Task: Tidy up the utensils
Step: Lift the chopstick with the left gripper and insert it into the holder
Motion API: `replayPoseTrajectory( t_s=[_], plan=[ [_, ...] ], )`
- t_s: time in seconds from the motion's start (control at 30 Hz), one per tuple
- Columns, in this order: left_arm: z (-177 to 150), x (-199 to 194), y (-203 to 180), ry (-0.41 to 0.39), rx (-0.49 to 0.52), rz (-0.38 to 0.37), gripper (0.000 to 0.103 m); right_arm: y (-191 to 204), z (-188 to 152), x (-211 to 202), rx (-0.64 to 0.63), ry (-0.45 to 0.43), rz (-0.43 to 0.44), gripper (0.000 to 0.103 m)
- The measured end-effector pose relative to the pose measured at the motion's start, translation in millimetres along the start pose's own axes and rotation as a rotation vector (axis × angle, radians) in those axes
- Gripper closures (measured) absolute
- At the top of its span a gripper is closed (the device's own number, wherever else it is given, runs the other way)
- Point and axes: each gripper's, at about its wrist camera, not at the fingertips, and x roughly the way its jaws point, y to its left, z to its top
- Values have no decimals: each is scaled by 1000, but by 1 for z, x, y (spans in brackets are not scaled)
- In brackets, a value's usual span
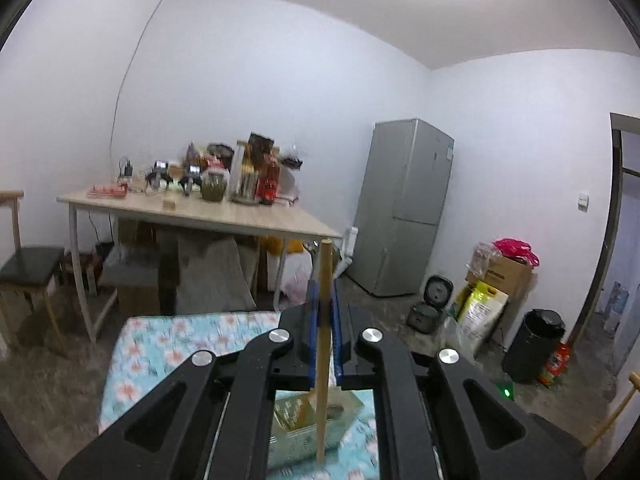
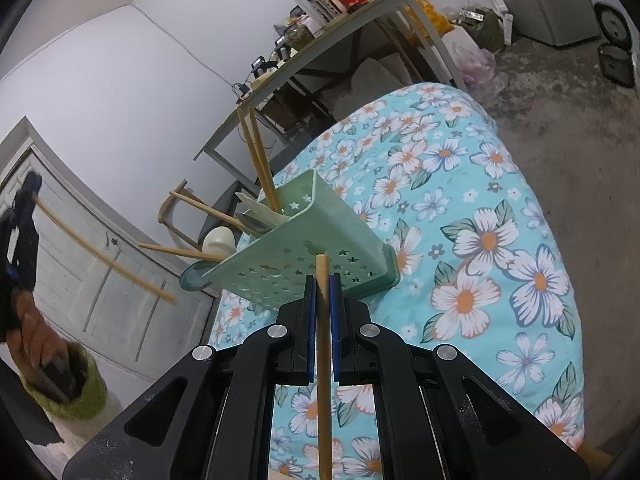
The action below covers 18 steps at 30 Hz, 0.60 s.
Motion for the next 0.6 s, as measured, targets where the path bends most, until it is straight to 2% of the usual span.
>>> replayPoseTrajectory(
  t_s=[0.23, 0.4, 0.6],
  plan=[
    [1, 48, 7, 2, 17, 63, 98, -5, 2, 1, 9, 2, 14, 98],
    [-17, 83, 16, 47, 10, 84, 98, -8, 5, 0, 12, 4, 14, 98],
    [-39, 106, 27, 66, 0, 98, 98, -11, 6, 2, 13, 13, 11, 98]
  ],
)
